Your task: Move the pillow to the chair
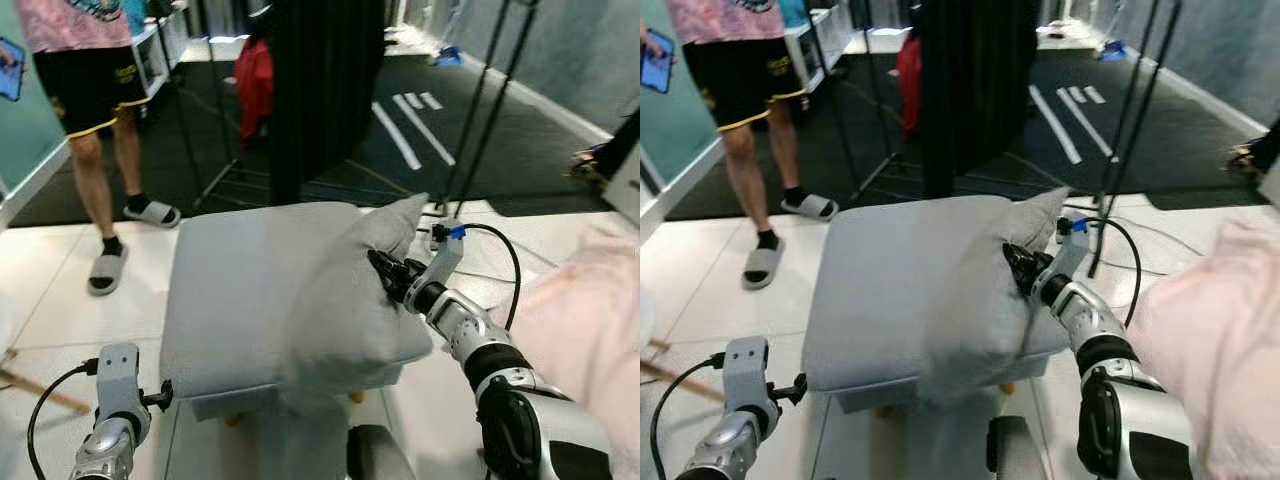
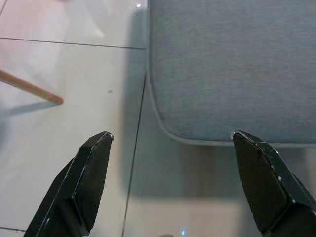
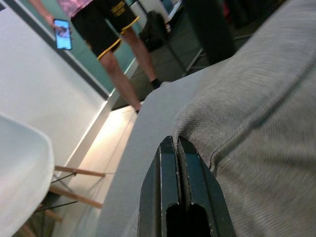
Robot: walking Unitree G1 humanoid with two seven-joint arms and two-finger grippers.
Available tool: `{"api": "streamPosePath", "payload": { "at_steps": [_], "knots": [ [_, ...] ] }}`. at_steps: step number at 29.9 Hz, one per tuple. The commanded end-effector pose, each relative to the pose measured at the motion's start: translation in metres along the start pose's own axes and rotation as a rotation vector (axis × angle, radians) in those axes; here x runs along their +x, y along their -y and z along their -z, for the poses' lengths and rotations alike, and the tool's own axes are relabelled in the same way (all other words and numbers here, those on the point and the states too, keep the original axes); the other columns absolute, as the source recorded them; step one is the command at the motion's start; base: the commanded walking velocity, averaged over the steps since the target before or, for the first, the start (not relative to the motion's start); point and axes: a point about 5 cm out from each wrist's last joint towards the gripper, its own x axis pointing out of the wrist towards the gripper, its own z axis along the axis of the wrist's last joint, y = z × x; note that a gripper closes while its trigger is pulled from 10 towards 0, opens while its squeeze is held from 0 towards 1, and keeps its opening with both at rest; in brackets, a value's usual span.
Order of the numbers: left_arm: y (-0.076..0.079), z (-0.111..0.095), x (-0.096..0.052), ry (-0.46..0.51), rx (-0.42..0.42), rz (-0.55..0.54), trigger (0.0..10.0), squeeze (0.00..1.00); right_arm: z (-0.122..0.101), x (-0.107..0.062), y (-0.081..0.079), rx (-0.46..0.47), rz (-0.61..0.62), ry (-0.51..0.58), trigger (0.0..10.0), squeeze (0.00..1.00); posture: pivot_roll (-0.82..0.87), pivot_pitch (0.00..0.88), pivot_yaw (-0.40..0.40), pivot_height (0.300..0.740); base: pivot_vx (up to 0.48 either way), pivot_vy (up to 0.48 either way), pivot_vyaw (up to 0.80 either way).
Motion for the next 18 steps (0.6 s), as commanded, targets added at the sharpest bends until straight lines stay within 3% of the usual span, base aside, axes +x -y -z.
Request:
{"api": "streamPosePath", "payload": {
  "at_steps": [1,18],
  "knots": [
    [-0.002,0.009,-0.003,-0.030,-0.017,-0.008,10.0,0.00,-0.006,0.004,-0.006,-0.012,-0.023,0.022,0.0,0.00,-0.14,0.037,-0.028,0.559,0.000,0.000,0.00],
    [-0.005,0.040,-0.015,-0.109,-0.039,-0.035,10.0,0.00,-0.013,0.006,-0.008,-0.024,-0.039,0.041,0.0,0.00,-0.14,0.046,-0.032,0.614,0.000,0.000,0.00]
  ]
}}
